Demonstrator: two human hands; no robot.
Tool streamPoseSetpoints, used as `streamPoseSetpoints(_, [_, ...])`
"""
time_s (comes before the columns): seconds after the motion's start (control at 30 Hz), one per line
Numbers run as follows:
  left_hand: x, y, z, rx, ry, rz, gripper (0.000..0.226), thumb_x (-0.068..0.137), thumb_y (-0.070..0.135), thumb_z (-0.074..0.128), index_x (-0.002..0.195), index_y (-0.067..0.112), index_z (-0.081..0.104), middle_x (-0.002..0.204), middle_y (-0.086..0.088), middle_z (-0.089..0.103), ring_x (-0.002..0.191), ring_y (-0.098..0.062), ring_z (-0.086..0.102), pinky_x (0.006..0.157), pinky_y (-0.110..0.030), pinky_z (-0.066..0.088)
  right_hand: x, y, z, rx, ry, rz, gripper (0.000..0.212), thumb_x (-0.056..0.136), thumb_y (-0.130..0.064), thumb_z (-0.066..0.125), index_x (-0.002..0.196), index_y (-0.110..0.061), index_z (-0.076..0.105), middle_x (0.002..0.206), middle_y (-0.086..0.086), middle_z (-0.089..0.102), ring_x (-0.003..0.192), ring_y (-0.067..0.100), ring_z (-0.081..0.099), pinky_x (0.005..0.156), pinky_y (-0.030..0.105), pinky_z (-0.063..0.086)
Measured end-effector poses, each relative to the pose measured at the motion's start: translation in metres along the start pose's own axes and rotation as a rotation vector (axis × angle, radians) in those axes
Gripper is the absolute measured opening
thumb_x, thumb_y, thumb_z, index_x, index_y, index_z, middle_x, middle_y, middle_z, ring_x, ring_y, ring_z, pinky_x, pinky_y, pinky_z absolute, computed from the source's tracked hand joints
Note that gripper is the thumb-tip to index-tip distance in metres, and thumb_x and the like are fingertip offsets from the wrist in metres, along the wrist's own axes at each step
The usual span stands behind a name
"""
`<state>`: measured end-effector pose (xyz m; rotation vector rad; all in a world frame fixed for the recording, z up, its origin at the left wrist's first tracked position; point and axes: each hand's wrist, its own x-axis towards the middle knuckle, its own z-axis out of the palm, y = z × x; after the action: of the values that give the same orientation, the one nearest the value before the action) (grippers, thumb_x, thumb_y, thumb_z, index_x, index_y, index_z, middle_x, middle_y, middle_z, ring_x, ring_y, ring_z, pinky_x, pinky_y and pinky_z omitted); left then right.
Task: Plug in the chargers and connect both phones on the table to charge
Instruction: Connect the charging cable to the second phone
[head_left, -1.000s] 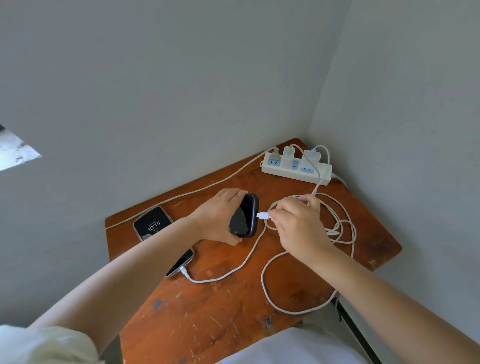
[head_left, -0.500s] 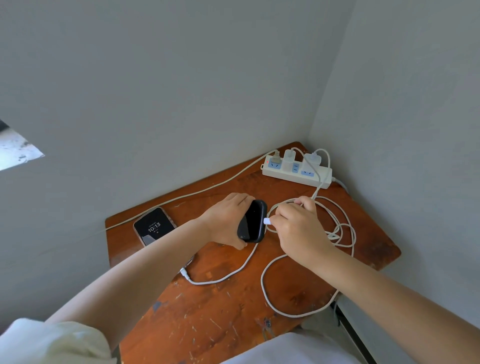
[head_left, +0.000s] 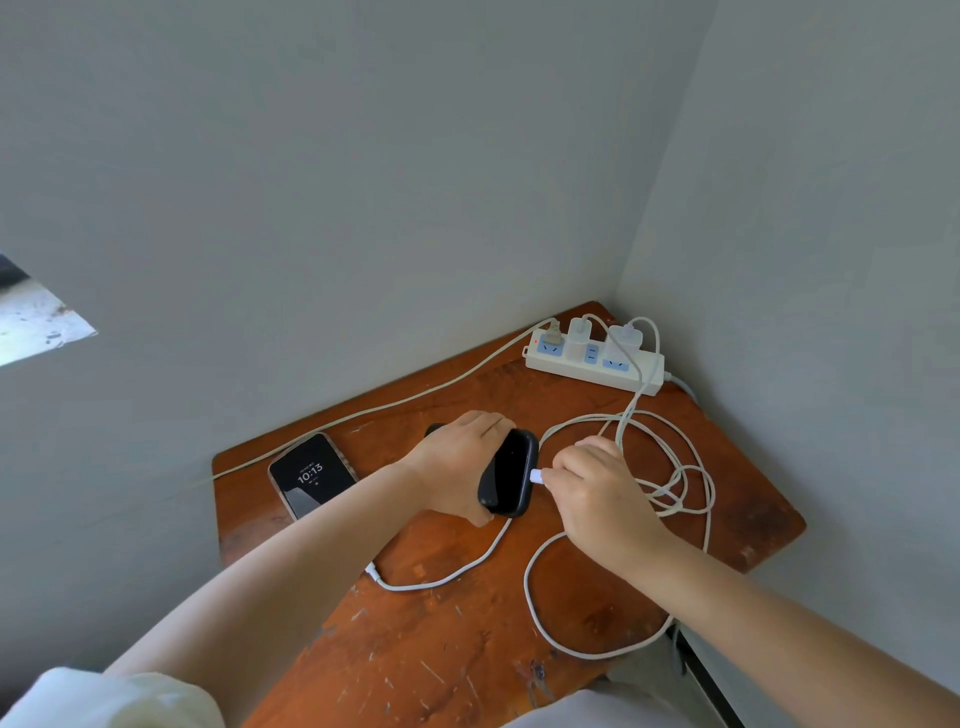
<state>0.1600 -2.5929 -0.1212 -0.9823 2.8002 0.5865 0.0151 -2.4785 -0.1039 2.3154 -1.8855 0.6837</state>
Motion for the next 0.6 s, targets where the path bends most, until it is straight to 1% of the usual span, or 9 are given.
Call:
streamPoseSetpoints(0.17, [-0.001, -0.001, 0.0, 0.001, 0.007, -0.004, 0.089, 0.058, 0.032, 0.08, 0.132, 0.016, 0.034, 0.135, -0.007, 0.045, 0.123, -0.023, 0.039, 0.1, -0.032, 0.038, 0.002, 0.0, 0.001, -0.003, 0.017, 0.008, 0.027, 0.042, 0.002, 0.092, 0.062, -0.003, 0.075, 0.053, 0.007, 0.069, 0.051, 0.019, 0.067, 0.061, 0.029, 0.058])
streamPoseSetpoints(0.3, [0.0, -0.004, 0.002, 0.062, -0.018, 0.01, 0.093, 0.059, 0.032, 0.079, 0.136, 0.015, 0.029, 0.14, -0.008, 0.04, 0.128, -0.024, 0.034, 0.103, -0.033, 0.035, -0.002, -0.002, 0.007, 0.002, 0.013, 0.014, 0.026, 0.043, 0.0, 0.092, 0.062, -0.005, 0.076, 0.052, 0.006, 0.069, 0.051, 0.017, 0.067, 0.061, 0.028, 0.058])
streamPoseSetpoints(0.4, [0.004, -0.009, 0.006, 0.196, -0.118, 0.04, 0.094, 0.064, 0.028, 0.077, 0.139, 0.014, 0.023, 0.147, -0.01, 0.031, 0.134, -0.026, 0.025, 0.109, -0.035, 0.028, -0.01, -0.004, 0.017, 0.051, -0.014, 0.044, 0.027, 0.042, -0.002, 0.093, 0.064, -0.007, 0.076, 0.052, 0.003, 0.07, 0.05, 0.015, 0.067, 0.056, 0.028, 0.058])
streamPoseSetpoints(0.47, [0.009, -0.012, 0.006, 0.309, -0.206, 0.075, 0.094, 0.067, 0.023, 0.076, 0.141, 0.013, 0.018, 0.15, -0.01, 0.025, 0.138, -0.027, 0.019, 0.113, -0.037, 0.02, -0.017, -0.007, 0.026, 0.092, -0.077, 0.087, 0.031, 0.042, -0.005, 0.094, 0.069, -0.008, 0.077, 0.056, 0.001, 0.072, 0.052, 0.016, 0.069, 0.057, 0.031, 0.059])
streamPoseSetpoints(0.53, [0.015, -0.018, 0.006, 0.421, -0.286, 0.121, 0.092, 0.071, 0.018, 0.074, 0.142, 0.011, 0.016, 0.151, -0.012, 0.021, 0.139, -0.028, 0.015, 0.114, -0.037, 0.014, -0.027, -0.006, 0.037, 0.133, -0.167, 0.118, 0.03, 0.049, -0.006, 0.092, 0.075, -0.008, 0.077, 0.063, 0.003, 0.074, 0.058, 0.015, 0.07, 0.064, 0.04, 0.061])
streamPoseSetpoints(0.57, [0.018, -0.02, 0.007, 0.465, -0.321, 0.141, 0.087, 0.074, 0.016, 0.071, 0.141, 0.009, 0.016, 0.151, -0.014, 0.02, 0.139, -0.029, 0.016, 0.115, -0.038, 0.014, -0.032, -0.005, 0.042, 0.148, -0.22, 0.141, 0.025, 0.059, -0.007, 0.088, 0.081, -0.008, 0.077, 0.07, 0.005, 0.075, 0.065, 0.017, 0.071, 0.073, 0.046, 0.058])
streamPoseSetpoints(0.6, [0.019, -0.023, 0.008, 0.483, -0.357, 0.146, 0.078, 0.078, 0.015, 0.066, 0.14, 0.006, 0.02, 0.15, -0.017, 0.023, 0.138, -0.031, 0.019, 0.114, -0.04, 0.015, -0.035, -0.003, 0.046, 0.159, -0.272, 0.176, 0.02, 0.072, -0.012, 0.08, 0.091, -0.008, 0.075, 0.084, 0.007, 0.076, 0.079, 0.018, 0.071, 0.087, 0.049, 0.052])
